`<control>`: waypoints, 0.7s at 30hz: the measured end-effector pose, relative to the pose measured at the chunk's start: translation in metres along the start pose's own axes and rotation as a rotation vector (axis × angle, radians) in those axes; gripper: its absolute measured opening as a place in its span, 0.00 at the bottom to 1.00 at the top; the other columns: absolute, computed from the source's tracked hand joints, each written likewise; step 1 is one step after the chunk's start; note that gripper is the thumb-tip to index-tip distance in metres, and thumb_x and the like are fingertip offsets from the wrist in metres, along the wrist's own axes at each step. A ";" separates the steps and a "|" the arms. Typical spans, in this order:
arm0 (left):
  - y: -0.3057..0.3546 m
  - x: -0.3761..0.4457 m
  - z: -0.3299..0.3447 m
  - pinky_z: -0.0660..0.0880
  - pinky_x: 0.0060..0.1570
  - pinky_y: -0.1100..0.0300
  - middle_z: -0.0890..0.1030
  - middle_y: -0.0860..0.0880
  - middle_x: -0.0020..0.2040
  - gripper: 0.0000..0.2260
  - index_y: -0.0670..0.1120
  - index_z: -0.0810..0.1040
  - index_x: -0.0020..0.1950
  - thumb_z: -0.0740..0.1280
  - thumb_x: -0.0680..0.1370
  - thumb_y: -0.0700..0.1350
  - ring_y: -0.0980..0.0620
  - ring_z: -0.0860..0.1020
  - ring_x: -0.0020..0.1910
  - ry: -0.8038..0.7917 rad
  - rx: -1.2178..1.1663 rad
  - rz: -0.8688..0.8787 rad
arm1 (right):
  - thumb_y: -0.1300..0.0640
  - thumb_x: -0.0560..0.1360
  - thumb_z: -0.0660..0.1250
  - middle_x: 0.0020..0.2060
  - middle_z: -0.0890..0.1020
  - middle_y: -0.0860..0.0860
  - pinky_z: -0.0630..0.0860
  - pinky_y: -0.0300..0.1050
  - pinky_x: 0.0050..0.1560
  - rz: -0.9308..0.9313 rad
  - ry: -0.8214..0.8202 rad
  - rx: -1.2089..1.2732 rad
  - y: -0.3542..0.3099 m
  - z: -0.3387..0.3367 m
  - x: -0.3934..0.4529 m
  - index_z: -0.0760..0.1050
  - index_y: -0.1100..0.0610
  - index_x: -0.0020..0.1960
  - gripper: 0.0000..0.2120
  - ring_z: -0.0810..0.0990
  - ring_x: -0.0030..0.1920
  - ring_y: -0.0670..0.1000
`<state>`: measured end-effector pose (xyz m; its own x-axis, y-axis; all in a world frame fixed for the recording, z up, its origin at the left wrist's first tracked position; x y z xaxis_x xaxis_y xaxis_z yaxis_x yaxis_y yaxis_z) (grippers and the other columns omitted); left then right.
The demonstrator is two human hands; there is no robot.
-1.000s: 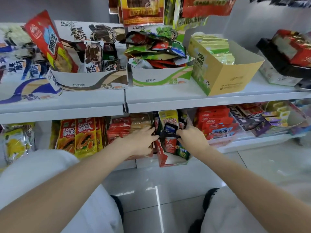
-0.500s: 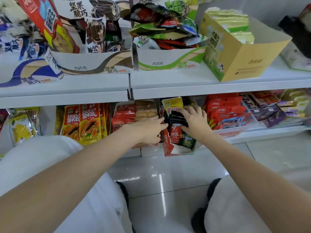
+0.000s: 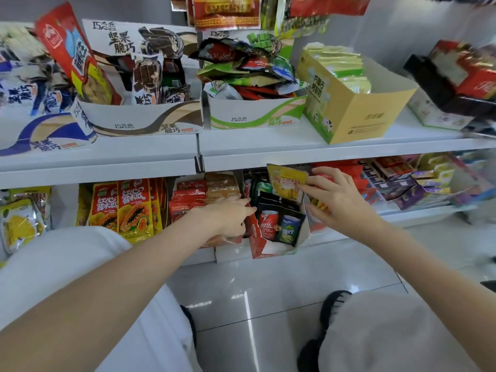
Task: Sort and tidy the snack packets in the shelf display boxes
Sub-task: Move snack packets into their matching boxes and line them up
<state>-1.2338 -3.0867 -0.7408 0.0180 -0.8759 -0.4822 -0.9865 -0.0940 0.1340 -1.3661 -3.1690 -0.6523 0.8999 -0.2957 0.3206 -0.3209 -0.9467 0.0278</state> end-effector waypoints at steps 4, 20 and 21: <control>0.008 -0.011 -0.014 0.55 0.73 0.54 0.53 0.46 0.77 0.27 0.47 0.53 0.76 0.59 0.79 0.44 0.48 0.54 0.75 0.089 -0.101 0.036 | 0.52 0.73 0.62 0.51 0.80 0.53 0.73 0.45 0.53 0.150 0.133 0.248 0.007 -0.045 -0.017 0.79 0.60 0.55 0.17 0.72 0.53 0.50; -0.014 -0.103 -0.110 0.75 0.55 0.58 0.81 0.49 0.52 0.13 0.49 0.74 0.57 0.67 0.75 0.38 0.53 0.80 0.48 0.474 -1.304 0.069 | 0.64 0.75 0.65 0.56 0.80 0.48 0.78 0.36 0.41 0.395 0.234 1.288 -0.044 -0.103 0.043 0.76 0.52 0.58 0.14 0.82 0.43 0.44; -0.025 -0.112 -0.113 0.74 0.57 0.57 0.80 0.48 0.54 0.14 0.48 0.73 0.59 0.68 0.75 0.39 0.52 0.79 0.50 0.509 -1.261 0.042 | 0.63 0.75 0.64 0.56 0.80 0.48 0.78 0.36 0.40 0.365 0.226 1.259 -0.051 -0.105 0.053 0.76 0.51 0.56 0.12 0.82 0.42 0.44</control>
<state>-1.1928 -3.0402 -0.5920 0.3201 -0.9391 -0.1247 -0.1744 -0.1879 0.9666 -1.3332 -3.1233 -0.5374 0.7135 -0.6443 0.2752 0.0691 -0.3262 -0.9428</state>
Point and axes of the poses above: each hand's wrist, its own x-axis towards the middle knuckle, its own z-axis out of the palm, y = z × x, the point moved 8 cm from there along x, towards the middle knuckle
